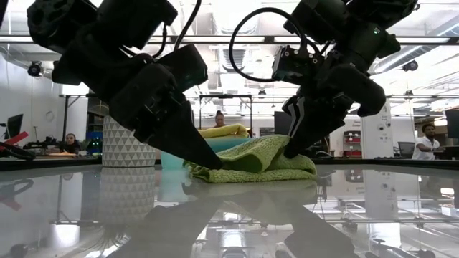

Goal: Fold microfiber towels
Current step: Fold the green microfiber cloth

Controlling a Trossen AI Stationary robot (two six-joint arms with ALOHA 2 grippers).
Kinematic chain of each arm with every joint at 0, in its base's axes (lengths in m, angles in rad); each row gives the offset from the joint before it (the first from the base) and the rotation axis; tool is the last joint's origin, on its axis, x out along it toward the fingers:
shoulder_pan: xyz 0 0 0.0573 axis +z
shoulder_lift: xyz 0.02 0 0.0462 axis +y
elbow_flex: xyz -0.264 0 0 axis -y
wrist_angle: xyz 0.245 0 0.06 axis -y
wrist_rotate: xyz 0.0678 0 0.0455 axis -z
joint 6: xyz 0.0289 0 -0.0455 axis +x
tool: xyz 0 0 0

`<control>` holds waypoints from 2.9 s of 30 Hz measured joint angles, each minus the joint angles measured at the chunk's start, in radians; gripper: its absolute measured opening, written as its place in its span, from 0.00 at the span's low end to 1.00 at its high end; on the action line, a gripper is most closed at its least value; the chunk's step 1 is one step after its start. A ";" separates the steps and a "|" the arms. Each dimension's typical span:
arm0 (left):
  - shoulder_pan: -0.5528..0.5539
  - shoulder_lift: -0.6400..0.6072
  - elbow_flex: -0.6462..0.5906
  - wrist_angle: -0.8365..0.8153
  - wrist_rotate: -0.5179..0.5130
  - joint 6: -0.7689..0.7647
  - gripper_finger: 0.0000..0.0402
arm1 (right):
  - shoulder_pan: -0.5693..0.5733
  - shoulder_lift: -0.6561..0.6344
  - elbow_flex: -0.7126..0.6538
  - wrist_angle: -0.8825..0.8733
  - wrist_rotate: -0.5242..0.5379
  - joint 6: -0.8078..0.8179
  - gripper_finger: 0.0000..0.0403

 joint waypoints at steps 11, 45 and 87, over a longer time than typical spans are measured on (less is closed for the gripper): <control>0.007 0.000 0.000 0.001 0.000 0.009 0.00 | 0.000 0.000 0.000 0.008 0.000 0.027 0.16; 0.002 -0.092 0.006 -0.331 0.005 0.118 0.00 | 0.074 -0.005 0.099 -0.245 -0.004 0.383 0.03; -0.008 -0.134 0.007 -0.105 -0.001 0.108 0.00 | 0.026 -0.004 0.214 -0.266 0.261 0.061 0.46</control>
